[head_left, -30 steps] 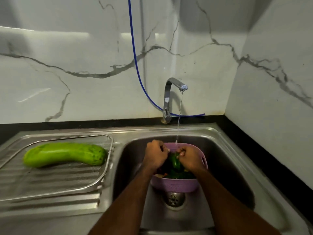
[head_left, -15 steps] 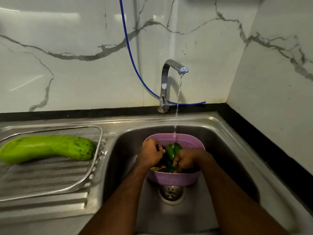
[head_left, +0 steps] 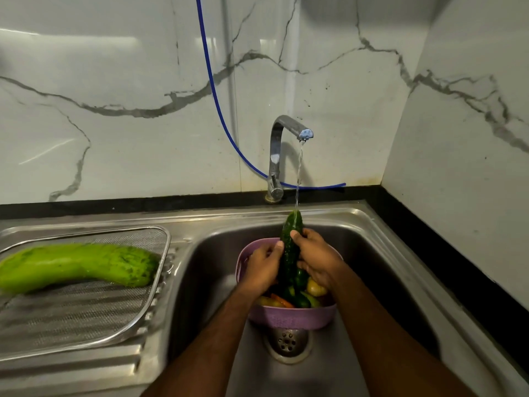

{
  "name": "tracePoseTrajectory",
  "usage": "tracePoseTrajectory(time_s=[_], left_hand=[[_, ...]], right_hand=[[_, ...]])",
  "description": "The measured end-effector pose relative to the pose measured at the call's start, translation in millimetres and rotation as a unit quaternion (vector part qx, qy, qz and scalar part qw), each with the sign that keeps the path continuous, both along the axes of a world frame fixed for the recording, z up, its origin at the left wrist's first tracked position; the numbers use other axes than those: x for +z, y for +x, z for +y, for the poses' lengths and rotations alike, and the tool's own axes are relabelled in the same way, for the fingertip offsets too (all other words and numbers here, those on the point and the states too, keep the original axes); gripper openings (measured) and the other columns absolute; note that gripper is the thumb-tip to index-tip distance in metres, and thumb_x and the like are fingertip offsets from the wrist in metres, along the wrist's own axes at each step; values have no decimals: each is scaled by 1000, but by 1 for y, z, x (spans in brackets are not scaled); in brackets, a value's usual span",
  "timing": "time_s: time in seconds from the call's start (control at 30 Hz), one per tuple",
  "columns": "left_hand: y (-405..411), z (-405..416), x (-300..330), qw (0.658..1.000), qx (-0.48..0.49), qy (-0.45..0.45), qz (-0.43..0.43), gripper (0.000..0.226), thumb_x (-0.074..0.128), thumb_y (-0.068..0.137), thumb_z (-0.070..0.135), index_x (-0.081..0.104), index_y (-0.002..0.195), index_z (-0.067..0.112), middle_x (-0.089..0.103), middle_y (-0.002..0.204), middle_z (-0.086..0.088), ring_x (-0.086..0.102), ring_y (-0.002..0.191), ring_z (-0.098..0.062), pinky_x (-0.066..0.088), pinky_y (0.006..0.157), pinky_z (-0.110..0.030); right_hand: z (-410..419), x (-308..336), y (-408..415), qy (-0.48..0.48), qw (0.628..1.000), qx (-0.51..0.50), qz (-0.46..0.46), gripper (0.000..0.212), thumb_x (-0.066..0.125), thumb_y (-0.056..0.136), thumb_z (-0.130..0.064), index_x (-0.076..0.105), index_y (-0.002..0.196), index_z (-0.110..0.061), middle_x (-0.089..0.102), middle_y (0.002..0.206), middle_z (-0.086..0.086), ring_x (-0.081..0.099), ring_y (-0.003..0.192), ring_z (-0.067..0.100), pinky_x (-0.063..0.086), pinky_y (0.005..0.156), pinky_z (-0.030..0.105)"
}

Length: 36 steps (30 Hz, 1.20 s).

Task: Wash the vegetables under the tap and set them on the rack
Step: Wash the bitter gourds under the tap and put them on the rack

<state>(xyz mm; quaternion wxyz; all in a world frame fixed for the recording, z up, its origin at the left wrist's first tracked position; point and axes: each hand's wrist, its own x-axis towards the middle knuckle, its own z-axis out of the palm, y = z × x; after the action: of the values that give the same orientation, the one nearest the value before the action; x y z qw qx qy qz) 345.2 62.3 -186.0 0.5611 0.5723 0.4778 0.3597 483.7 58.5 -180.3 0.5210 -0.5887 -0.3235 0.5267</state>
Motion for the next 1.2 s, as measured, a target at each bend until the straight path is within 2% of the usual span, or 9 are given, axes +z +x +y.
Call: tracePoseTrajectory(time_s=[0.1, 0.17, 0.37, 0.47, 0.57, 0.7, 0.8, 1.0, 1.2], left_hand=[[4, -3, -1, 999, -19, 28, -3, 15, 67, 94, 31, 64, 107, 25, 74, 105, -2, 70, 100, -16, 57, 94, -46], [5, -2, -5, 999, -16, 43, 7, 32, 75, 87, 21, 60, 115, 20, 72, 108, -2, 69, 102, -16, 56, 95, -45], [2, -3, -5, 997, -38, -24, -67, 29, 60, 96, 11, 59, 124, 19, 72, 115, -8, 68, 108, -22, 54, 99, -46], [2, 1, -2, 974, -64, -151, -158, 27, 46, 103, 16, 57, 127, 15, 70, 108, -20, 68, 89, -29, 58, 78, -49], [0, 2, -2, 962, -71, -193, -182, 34, 44, 102, 34, 60, 122, 12, 64, 89, -12, 59, 68, -20, 47, 57, -32], [-1, -3, -5, 988, -63, -61, -124, 30, 54, 99, 45, 65, 114, 21, 68, 94, -18, 65, 75, -24, 52, 65, -40], [-4, -1, -8, 997, -48, 40, -54, 13, 56, 100, 31, 58, 113, 30, 72, 107, -2, 69, 104, -19, 56, 92, -39], [-7, -1, -13, 978, -4, 168, 120, 39, 68, 92, 29, 49, 127, 26, 67, 113, 3, 63, 105, -13, 54, 91, -35], [-9, -4, -10, 991, -68, 113, 5, 29, 63, 96, 25, 55, 123, 29, 71, 111, 7, 67, 106, -9, 57, 90, -29]], right_hand=[[1, 5, -8, 21, 994, -35, 101, 27, 48, 109, -25, 60, 131, -13, 71, 120, 17, 71, 108, 31, 60, 90, 46], [2, 9, -14, 31, 990, -44, 130, 28, 53, 107, -27, 61, 128, -10, 72, 116, 20, 74, 100, 30, 62, 82, 43], [15, 10, -22, 38, 985, -98, 139, 22, 67, 99, -20, 59, 118, -12, 69, 103, 15, 72, 82, 23, 61, 62, 37], [17, 16, -18, 52, 973, -117, 194, 28, 64, 100, -30, 60, 126, -18, 69, 114, 17, 73, 96, 29, 63, 68, 40], [15, 22, -15, 53, 967, -110, 224, 41, 59, 101, -44, 58, 134, -19, 68, 120, 21, 73, 103, 33, 63, 75, 43], [10, 29, -23, 0, 967, -91, 239, 60, 49, 101, -61, 64, 124, -8, 73, 114, 21, 73, 101, 30, 60, 66, 39], [9, 32, -25, 33, 963, -99, 247, 47, 47, 106, -49, 66, 110, -7, 71, 105, 15, 69, 101, 28, 58, 79, 41], [18, 25, -34, 55, 990, -114, 57, 23, 49, 108, -31, 63, 123, -20, 72, 110, 9, 70, 100, 22, 59, 82, 36], [14, 36, -25, 46, 983, -140, 111, 52, 44, 105, -54, 67, 104, -8, 71, 87, 11, 69, 81, 23, 56, 73, 36]])
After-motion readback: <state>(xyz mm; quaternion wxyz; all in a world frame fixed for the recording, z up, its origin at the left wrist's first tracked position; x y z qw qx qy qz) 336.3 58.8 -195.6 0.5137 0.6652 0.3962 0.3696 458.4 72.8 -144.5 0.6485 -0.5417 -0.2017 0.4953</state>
